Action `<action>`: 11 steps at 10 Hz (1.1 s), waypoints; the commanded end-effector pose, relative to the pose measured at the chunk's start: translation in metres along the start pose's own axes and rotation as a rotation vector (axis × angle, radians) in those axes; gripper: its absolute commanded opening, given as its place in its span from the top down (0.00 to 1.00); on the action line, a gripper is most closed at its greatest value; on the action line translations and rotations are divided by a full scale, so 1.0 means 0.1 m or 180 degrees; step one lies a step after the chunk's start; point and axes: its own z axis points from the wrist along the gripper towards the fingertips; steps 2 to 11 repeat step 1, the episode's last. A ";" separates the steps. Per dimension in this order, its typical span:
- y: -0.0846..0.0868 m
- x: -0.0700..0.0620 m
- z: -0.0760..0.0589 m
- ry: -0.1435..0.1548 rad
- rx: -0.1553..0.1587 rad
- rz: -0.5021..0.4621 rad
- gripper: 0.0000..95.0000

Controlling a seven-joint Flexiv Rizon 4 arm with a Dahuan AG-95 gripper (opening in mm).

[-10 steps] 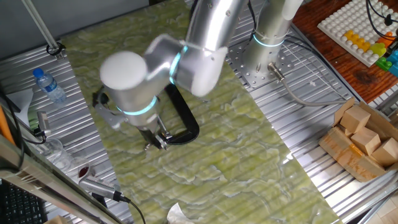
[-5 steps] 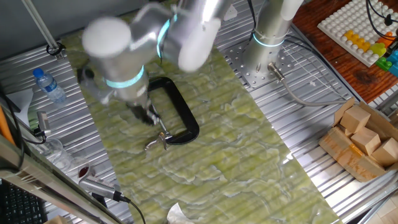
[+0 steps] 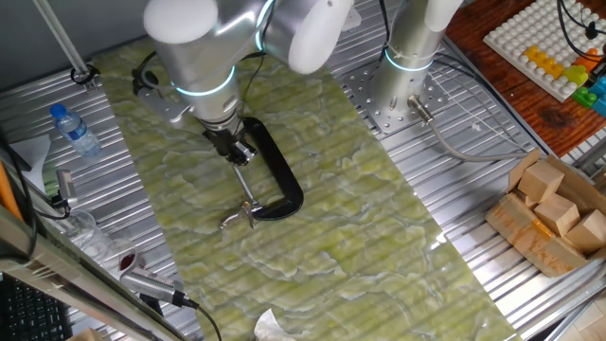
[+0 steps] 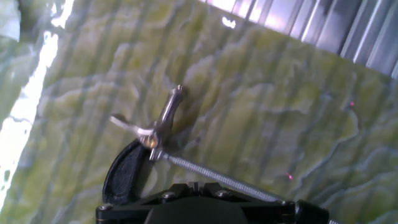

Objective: Turn on the water tap

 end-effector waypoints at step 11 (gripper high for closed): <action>0.02 0.02 -0.02 -0.0001 -0.0011 -0.0062 1.00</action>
